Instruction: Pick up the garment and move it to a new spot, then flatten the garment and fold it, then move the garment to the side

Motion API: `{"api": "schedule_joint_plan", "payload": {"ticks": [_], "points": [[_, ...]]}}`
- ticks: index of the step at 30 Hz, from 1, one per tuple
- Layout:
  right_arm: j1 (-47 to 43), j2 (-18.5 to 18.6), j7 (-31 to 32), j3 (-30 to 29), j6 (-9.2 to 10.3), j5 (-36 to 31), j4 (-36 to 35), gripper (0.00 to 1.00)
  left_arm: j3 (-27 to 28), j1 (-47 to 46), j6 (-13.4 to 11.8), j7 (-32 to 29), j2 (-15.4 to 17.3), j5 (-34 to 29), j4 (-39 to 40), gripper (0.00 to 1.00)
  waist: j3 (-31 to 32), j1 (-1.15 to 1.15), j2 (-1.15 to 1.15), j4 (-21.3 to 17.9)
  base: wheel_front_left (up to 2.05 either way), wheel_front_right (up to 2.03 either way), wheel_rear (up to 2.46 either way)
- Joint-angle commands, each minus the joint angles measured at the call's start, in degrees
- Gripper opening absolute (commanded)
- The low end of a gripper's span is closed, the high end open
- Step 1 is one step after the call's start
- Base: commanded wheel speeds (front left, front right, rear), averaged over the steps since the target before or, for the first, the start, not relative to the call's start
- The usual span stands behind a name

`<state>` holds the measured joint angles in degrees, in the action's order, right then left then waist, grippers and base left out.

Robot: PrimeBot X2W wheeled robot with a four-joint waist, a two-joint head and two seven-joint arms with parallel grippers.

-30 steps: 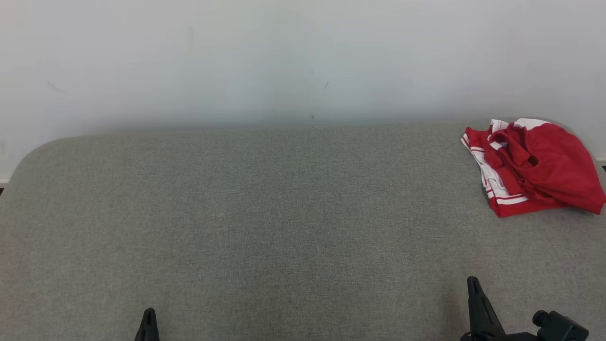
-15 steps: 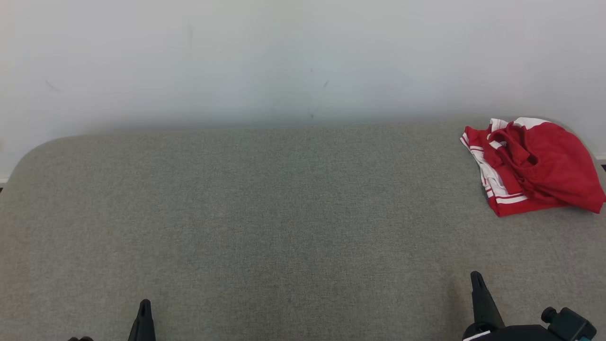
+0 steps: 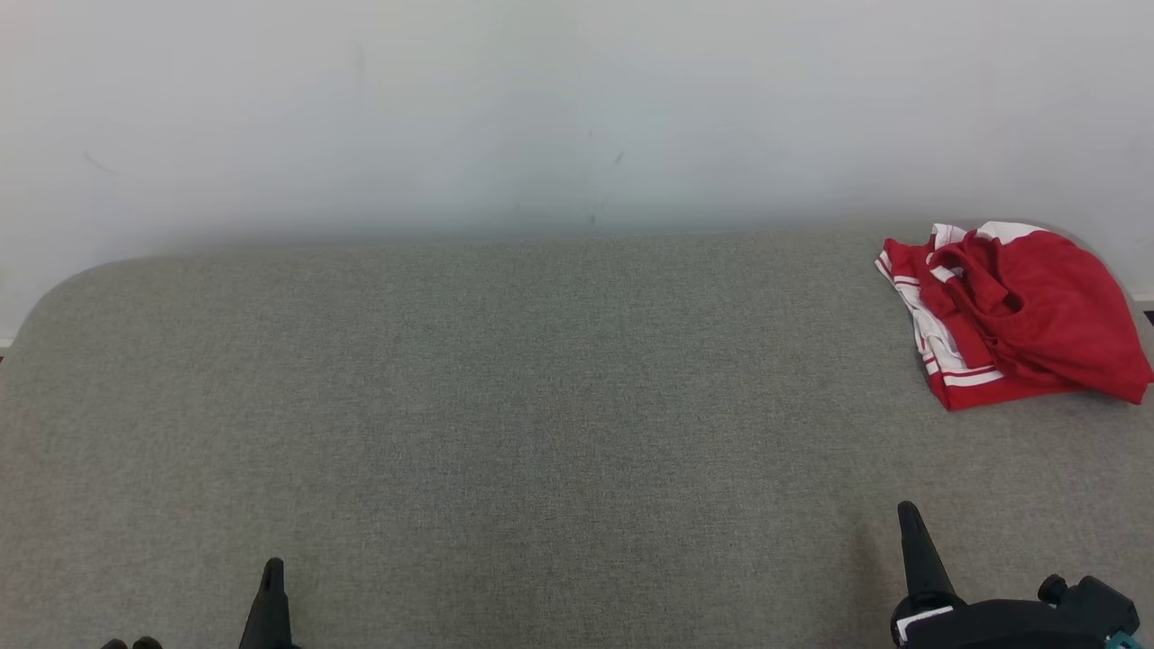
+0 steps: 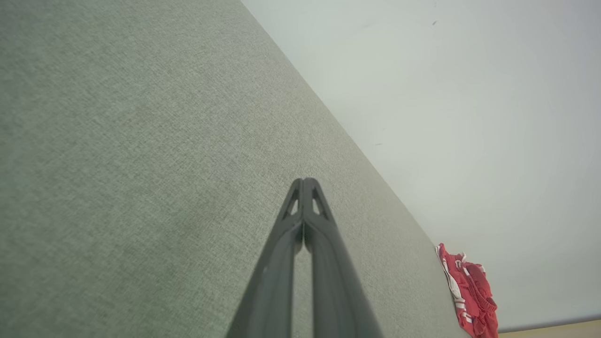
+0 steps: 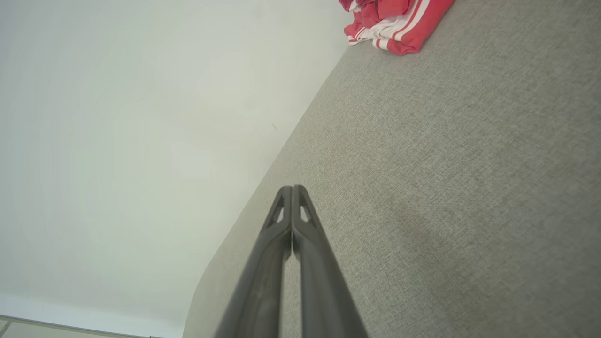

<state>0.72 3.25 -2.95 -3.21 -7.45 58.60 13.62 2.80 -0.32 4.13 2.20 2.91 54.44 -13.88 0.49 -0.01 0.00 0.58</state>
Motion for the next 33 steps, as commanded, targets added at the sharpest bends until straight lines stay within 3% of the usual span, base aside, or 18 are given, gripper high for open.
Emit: {"api": "schedule_joint_plan", "payload": {"ticks": [1,33], "points": [[1.15,0.39,0.48,-0.24,-0.03,1.89,-0.55,0.0,0.43,-1.47,0.49,-0.38,0.0,2.15,0.45,0.0,-0.01,0.01,0.0,-0.01,0.0,0.0,0.0],[3.6,0.31,5.03,-1.54,-0.05,19.14,-0.09,0.0,2.29,-3.99,2.03,-4.89,-0.02,21.12,0.13,0.0,-0.31,0.01,0.0,-0.27,0.0,0.0,0.0]]}}
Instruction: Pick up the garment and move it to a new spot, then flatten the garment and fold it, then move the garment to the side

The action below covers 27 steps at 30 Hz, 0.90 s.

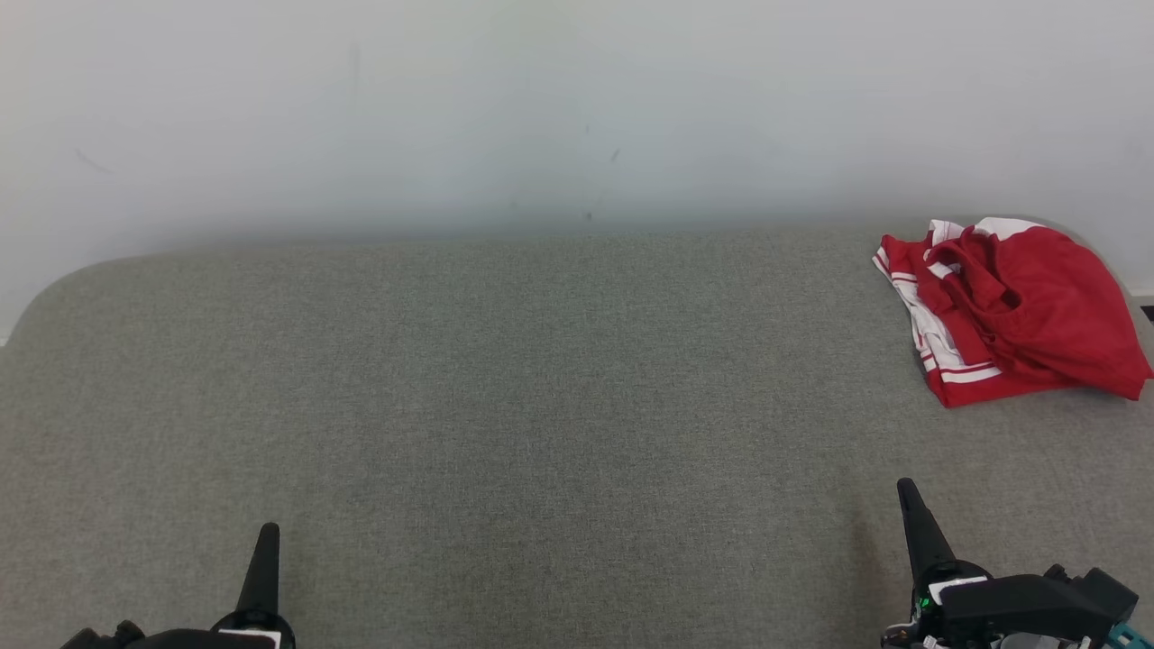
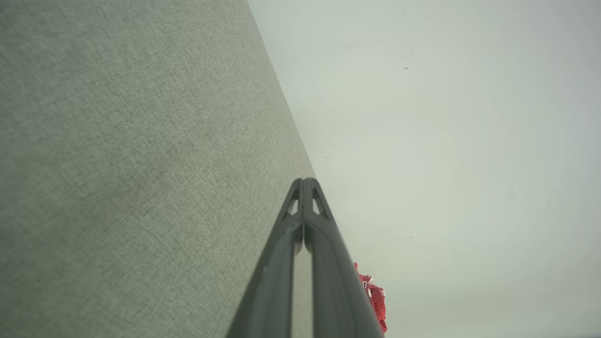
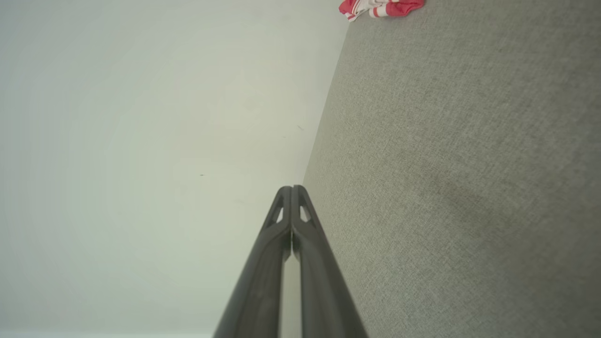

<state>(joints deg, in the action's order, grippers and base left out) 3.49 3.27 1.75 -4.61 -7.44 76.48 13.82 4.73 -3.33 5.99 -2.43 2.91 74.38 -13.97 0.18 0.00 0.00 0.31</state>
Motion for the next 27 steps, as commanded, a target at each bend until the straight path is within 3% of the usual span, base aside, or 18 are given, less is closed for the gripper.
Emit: {"api": "schedule_joint_plan", "payload": {"ticks": [1,27], "points": [[0.9,0.28,0.41,-0.2,-0.06,1.75,-0.27,0.0,0.4,-0.97,0.22,-0.35,-0.02,1.74,0.2,0.0,-0.02,0.0,0.0,-0.01,0.0,0.0,0.0],[2.38,0.13,3.51,-1.15,-0.08,12.9,0.07,0.0,1.58,-2.87,1.29,-3.28,-0.04,14.09,-0.06,0.0,-0.27,0.0,0.0,-0.23,0.0,0.0,0.0]]}}
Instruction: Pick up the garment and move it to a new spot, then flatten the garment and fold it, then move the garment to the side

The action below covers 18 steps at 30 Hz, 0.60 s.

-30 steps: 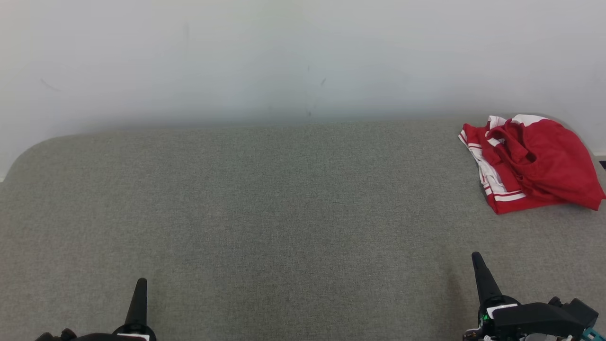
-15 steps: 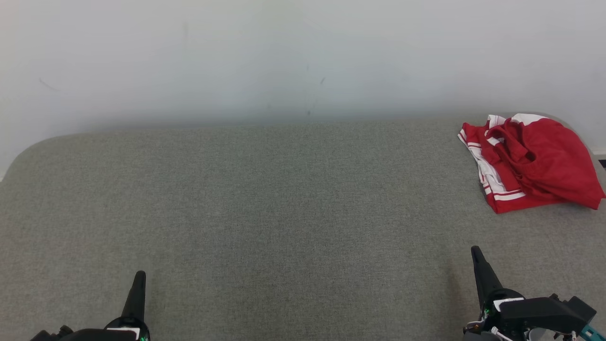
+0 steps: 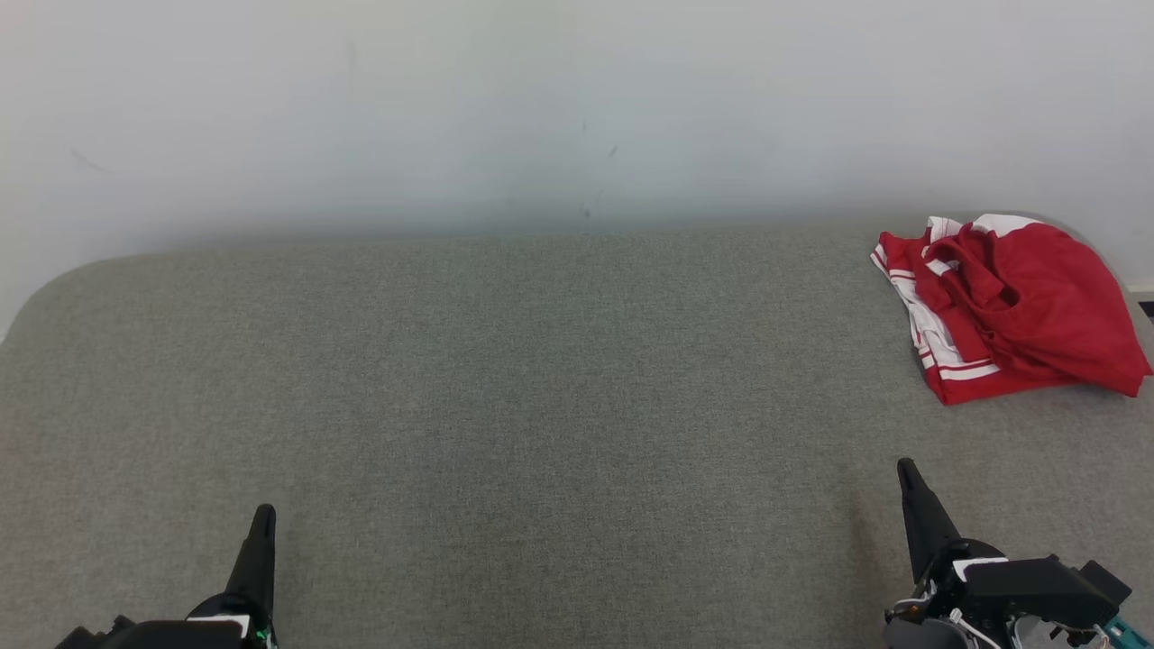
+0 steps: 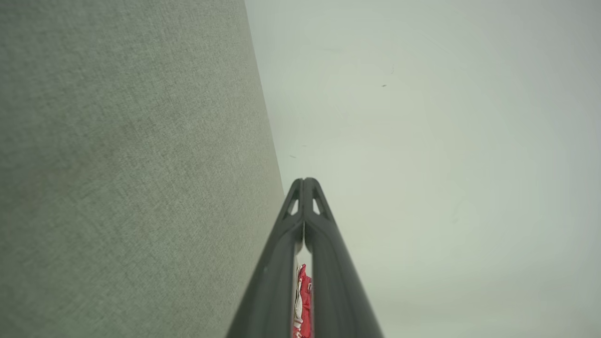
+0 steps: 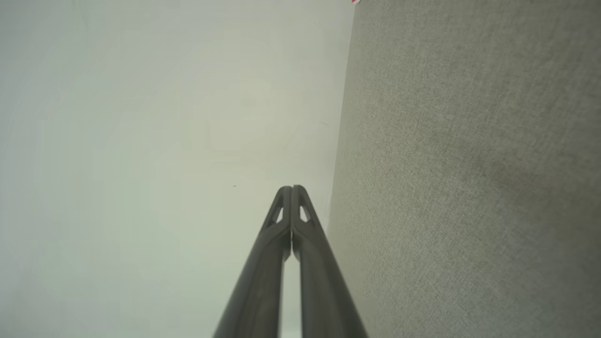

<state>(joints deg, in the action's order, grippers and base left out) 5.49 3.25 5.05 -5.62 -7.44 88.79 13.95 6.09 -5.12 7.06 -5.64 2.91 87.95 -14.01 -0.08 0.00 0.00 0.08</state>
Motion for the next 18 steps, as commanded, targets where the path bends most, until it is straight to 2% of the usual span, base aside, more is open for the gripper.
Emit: {"api": "schedule_joint_plan", "payload": {"ticks": [1,10,18], "points": [[0.39,0.15,0.36,-0.18,-0.08,0.94,-0.04,0.0,0.27,-1.15,0.28,-0.21,-0.04,0.97,-0.02,0.0,-0.01,0.0,0.0,-0.01,0.0,0.0,0.0],[0.97,0.09,1.26,-0.47,-0.08,4.28,0.09,0.0,0.65,-1.48,0.56,-1.19,-0.05,4.76,-0.11,0.0,-0.1,0.0,0.0,-0.08,0.0,0.0,0.0],[0.95,0.02,1.32,-0.52,-0.08,4.03,0.07,0.0,0.6,-1.44,0.52,-1.03,-0.06,4.6,-0.1,0.0,-0.1,0.0,0.0,-0.08,0.0,0.0,0.0]]}}
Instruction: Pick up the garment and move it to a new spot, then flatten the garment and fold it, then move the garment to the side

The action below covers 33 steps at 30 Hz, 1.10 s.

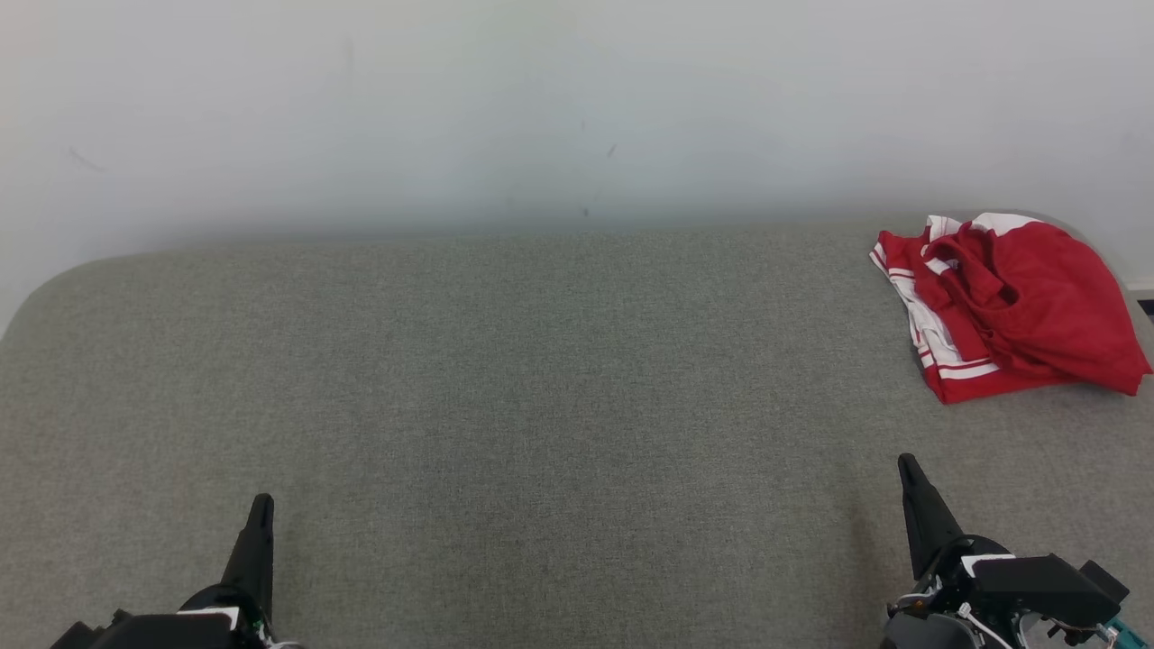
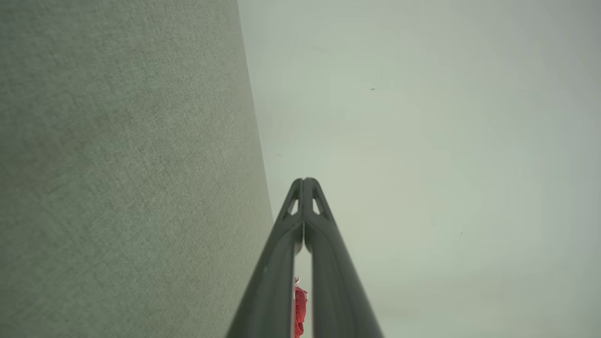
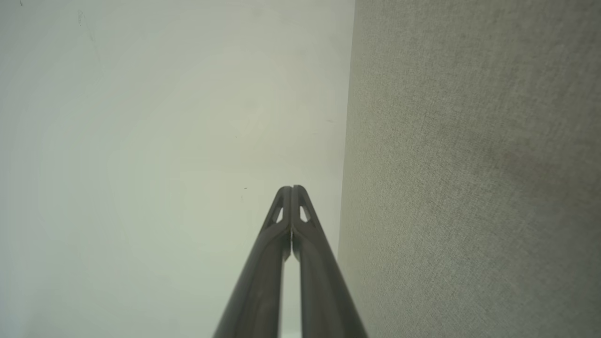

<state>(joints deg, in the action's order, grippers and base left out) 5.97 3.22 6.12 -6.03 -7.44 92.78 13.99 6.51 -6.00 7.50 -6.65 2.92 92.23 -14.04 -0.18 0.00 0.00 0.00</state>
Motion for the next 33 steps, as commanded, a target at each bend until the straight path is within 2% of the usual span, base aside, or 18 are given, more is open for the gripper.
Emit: {"api": "schedule_joint_plan", "payload": {"ticks": [1,33], "points": [[0.46,0.03,0.25,-0.12,-0.08,0.04,0.04,0.0,0.19,-0.55,0.08,-0.02,-0.06,0.33,-0.08,0.0,0.0,0.0,0.0,0.0,0.0,0.0,0.0],[0.48,-0.14,0.37,-0.29,-0.08,-0.23,0.05,0.0,0.17,-0.54,0.08,0.0,-0.06,0.34,-0.07,0.0,0.0,0.0,0.0,0.0,0.0,0.0,0.0]]}}
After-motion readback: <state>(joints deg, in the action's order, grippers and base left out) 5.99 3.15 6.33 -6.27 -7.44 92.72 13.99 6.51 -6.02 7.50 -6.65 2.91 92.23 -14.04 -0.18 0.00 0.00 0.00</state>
